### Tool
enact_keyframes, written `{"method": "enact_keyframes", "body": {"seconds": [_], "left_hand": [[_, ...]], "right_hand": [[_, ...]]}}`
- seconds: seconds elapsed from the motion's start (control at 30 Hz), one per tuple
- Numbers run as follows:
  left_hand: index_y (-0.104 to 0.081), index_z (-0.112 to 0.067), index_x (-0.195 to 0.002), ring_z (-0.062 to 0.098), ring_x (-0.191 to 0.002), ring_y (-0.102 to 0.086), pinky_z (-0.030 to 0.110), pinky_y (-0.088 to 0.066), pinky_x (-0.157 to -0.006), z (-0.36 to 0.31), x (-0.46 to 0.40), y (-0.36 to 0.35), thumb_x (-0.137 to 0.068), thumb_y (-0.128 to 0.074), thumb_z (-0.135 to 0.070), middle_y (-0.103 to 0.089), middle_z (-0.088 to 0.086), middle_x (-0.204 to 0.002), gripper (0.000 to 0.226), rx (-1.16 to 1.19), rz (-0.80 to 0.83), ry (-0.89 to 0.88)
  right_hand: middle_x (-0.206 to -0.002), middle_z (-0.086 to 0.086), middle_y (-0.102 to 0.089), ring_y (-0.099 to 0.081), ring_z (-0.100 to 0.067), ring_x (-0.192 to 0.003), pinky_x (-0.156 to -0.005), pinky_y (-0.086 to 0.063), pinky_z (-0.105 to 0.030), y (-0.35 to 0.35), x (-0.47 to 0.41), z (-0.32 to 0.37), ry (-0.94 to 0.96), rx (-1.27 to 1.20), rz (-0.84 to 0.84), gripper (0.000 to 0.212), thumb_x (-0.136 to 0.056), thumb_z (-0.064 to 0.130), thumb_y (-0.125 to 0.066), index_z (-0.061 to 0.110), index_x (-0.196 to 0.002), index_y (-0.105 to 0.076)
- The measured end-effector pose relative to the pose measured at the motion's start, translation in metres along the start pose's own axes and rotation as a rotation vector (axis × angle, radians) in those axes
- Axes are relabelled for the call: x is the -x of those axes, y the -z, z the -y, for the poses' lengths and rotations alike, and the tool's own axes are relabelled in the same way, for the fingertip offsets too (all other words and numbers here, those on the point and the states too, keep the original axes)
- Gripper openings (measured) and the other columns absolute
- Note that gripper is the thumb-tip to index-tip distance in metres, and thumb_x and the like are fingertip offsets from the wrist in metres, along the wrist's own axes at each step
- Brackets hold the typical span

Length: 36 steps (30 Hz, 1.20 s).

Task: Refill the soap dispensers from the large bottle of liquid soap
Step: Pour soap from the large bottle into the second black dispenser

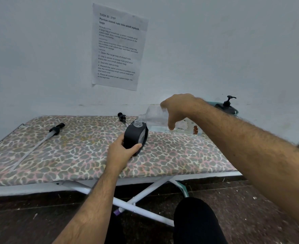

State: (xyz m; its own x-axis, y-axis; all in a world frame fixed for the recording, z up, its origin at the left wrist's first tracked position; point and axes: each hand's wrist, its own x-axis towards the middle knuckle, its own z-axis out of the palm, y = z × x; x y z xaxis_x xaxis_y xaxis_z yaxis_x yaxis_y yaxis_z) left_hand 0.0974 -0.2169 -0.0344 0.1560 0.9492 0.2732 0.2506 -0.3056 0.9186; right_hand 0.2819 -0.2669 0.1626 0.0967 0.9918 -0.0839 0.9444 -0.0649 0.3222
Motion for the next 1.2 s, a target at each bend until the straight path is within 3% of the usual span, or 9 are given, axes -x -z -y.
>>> {"method": "enact_keyframes", "body": {"seconds": [0.17,0.43,0.63,0.77,1.03,1.2], "left_hand": [[-0.060,-0.023,-0.128,-0.008,-0.089,-0.060,0.012,-0.051,-0.066,-0.0005,0.0011,-0.0002,-0.077,-0.083,-0.027,-0.063,-0.021,-0.098,0.055,0.008,-0.001,0.003],[-0.060,-0.023,-0.129,-0.003,-0.092,-0.061,0.027,-0.056,-0.082,-0.0003,0.0010,0.0002,-0.077,-0.082,-0.028,-0.066,-0.013,-0.105,0.057,-0.001,-0.003,-0.004],[-0.059,-0.023,-0.130,-0.006,-0.091,-0.059,0.018,-0.051,-0.076,-0.0009,0.0014,0.0003,-0.078,-0.082,-0.028,-0.065,-0.015,-0.103,0.057,0.004,0.000,-0.004],[-0.060,-0.023,-0.130,-0.001,-0.093,-0.061,0.021,-0.053,-0.077,-0.0016,0.0013,0.0003,-0.077,-0.082,-0.028,-0.066,-0.012,-0.106,0.057,0.007,0.000,-0.003],[-0.060,-0.022,-0.130,-0.006,-0.091,-0.060,0.017,-0.052,-0.072,-0.0011,0.0016,0.0001,-0.077,-0.083,-0.027,-0.066,-0.013,-0.105,0.057,0.008,-0.002,0.009],[-0.059,-0.023,-0.131,-0.005,-0.091,-0.060,0.012,-0.049,-0.070,-0.0012,0.0013,0.0000,-0.078,-0.082,-0.029,-0.066,-0.013,-0.105,0.058,-0.006,0.004,0.005]], "right_hand": [[-0.126,0.004,-0.059,-0.048,-0.016,-0.095,-0.078,-0.043,-0.035,0.0005,0.0008,0.0002,-0.003,-0.003,0.001,0.074,-0.073,0.043,-0.082,0.024,-0.136,-0.049],[-0.127,0.005,-0.059,-0.054,-0.018,-0.105,-0.076,-0.041,-0.034,0.0013,0.0001,0.0012,-0.004,0.000,0.009,0.075,-0.072,0.042,-0.082,0.026,-0.137,-0.048],[-0.128,0.004,-0.058,-0.054,-0.019,-0.107,-0.076,-0.042,-0.034,0.0019,0.0009,0.0011,-0.004,-0.001,0.010,0.075,-0.073,0.042,-0.082,0.025,-0.137,-0.048],[-0.128,0.004,-0.059,-0.052,-0.018,-0.103,-0.076,-0.041,-0.034,0.0019,0.0004,0.0012,-0.003,-0.003,0.007,0.075,-0.072,0.042,-0.083,0.025,-0.137,-0.048],[-0.128,0.004,-0.059,-0.048,-0.016,-0.097,-0.077,-0.042,-0.034,0.0025,0.0014,0.0013,-0.004,0.001,0.008,0.075,-0.072,0.042,-0.083,0.025,-0.137,-0.049],[-0.130,0.003,-0.059,-0.055,-0.020,-0.111,-0.077,-0.042,-0.035,0.0023,0.0012,0.0019,0.001,0.000,0.008,0.076,-0.072,0.043,-0.083,0.024,-0.138,-0.049]]}}
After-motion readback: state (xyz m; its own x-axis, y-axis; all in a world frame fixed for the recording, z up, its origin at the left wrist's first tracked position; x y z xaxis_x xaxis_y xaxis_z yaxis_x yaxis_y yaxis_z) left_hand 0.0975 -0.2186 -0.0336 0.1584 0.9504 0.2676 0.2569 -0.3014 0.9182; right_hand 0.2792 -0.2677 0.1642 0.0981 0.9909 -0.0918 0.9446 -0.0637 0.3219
